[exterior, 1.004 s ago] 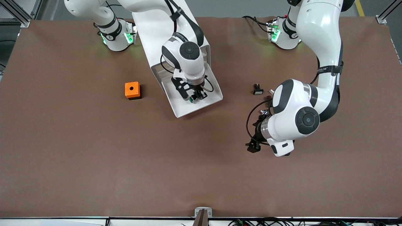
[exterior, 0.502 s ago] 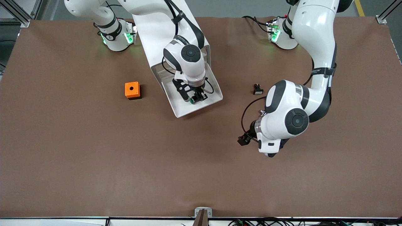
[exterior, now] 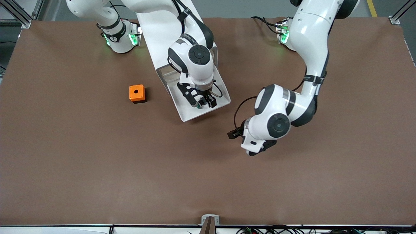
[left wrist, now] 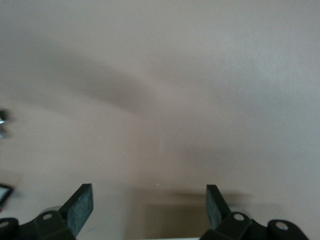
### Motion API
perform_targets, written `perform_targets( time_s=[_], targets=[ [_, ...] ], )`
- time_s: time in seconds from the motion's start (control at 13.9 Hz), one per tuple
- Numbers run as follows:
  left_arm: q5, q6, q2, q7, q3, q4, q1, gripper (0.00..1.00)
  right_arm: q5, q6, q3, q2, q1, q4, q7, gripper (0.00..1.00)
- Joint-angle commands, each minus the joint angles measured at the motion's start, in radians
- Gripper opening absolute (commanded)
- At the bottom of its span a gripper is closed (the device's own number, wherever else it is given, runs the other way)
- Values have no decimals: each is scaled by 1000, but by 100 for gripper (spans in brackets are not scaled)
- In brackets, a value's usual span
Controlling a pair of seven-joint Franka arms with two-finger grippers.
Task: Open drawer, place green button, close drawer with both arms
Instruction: 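Open the right gripper in the drawer while the left gripper draws back, then push the drawer closed with the left gripper while the right gripper withdraws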
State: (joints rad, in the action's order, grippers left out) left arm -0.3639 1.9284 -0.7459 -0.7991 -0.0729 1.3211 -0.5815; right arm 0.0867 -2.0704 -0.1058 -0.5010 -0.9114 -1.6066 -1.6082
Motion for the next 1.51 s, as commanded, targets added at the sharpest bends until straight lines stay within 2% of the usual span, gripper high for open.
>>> perform_targets(
  time_s=[0.0, 0.22, 0.57, 0.72, 0.86, 1.08, 1.22, 1.43],
  targets=[
    [2, 105, -22, -5, 7, 46, -55, 99, -4, 160, -6, 60, 73, 76, 322, 100],
    [-10, 110, -52, -29, 10, 59, -112, 100, -1, 294, -14, 149, 198, 77, 584, 100],
    [-15, 113, -55, -58, 42, 87, -159, 99, -2, 473, -15, 295, 477, 79, 1110, 100],
    [-15, 113, -55, -98, 56, 87, -182, 99, -5, 538, -20, 320, 593, 85, 1319, 100],
    [-16, 116, -55, -127, 61, 87, -219, 99, -10, 617, -18, 320, 708, 146, 1480, 100],
    [-26, 115, -47, -239, 87, 87, -245, 100, -42, 648, -17, 311, 836, 197, 1640, 100],
    [-27, 113, -46, -291, 114, 87, -261, 100, -97, 650, -17, 312, 867, 212, 1726, 100],
    [-27, 113, -46, -370, 156, 87, -279, 100, -99, 647, -17, 308, 896, 221, 1732, 100]
  ],
)
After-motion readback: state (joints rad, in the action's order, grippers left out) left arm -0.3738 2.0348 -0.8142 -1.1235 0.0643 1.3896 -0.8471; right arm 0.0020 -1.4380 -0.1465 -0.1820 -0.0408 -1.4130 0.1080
